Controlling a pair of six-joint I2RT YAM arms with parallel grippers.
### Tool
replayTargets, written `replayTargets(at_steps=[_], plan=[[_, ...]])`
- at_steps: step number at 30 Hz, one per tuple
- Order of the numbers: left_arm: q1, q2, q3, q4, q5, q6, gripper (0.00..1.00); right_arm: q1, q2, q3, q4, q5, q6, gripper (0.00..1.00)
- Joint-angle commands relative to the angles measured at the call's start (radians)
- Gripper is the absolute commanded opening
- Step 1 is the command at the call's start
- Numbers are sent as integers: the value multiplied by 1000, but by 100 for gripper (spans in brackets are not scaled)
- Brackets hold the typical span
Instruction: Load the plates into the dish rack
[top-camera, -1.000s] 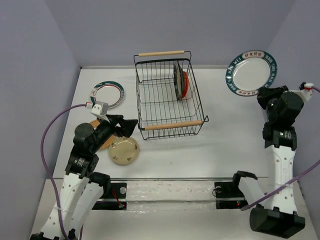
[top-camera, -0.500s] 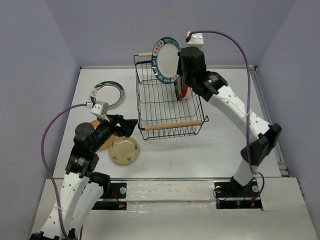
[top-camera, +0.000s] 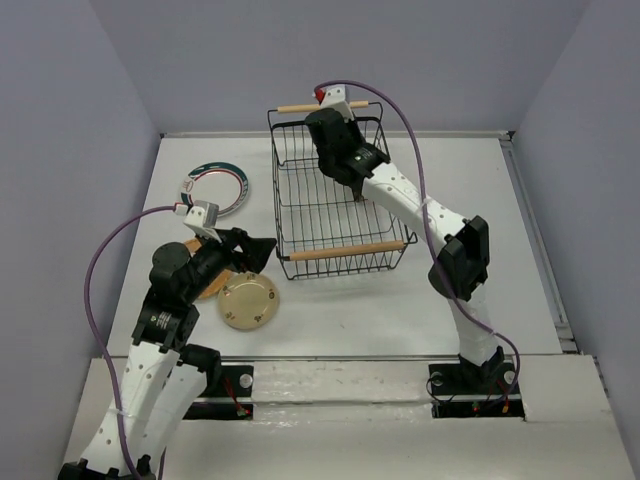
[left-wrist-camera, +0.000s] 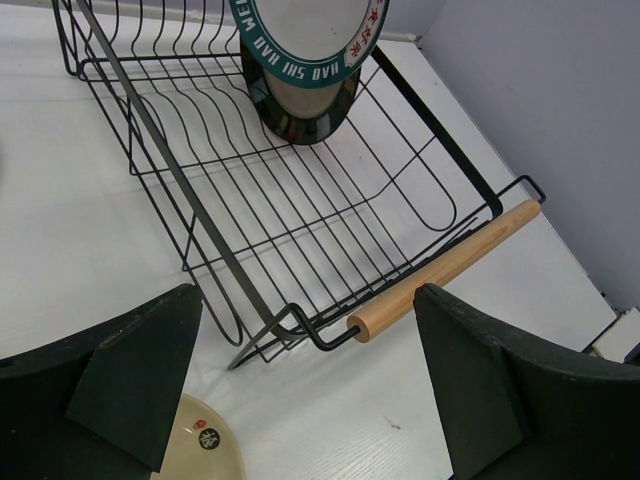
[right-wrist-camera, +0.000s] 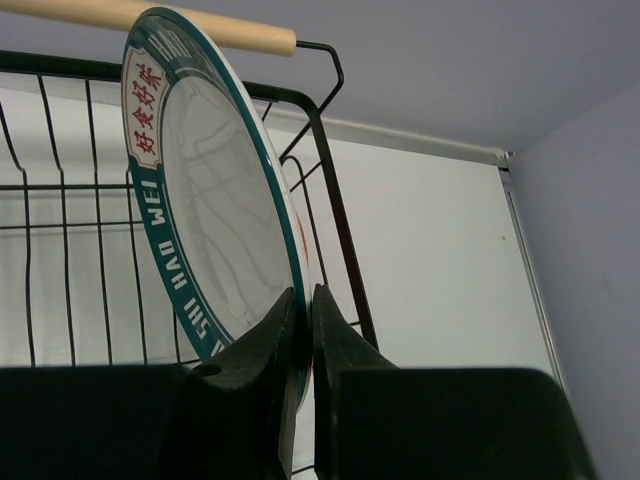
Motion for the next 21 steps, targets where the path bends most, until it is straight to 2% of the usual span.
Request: replayTargets(at_steps=[1,8,13,21], plan=[[3,10,40,30,14,11,98,8,-24,5,50,110,-31,7],[3,19,40,30,16,11,98,8,11,-41,15,92,58,7],[3,19,40,32,16,11,98,8,27,-62,-67,63,201,7],[3,16,40,32,19,11,98,-10,125,40,-156,19,264,7]])
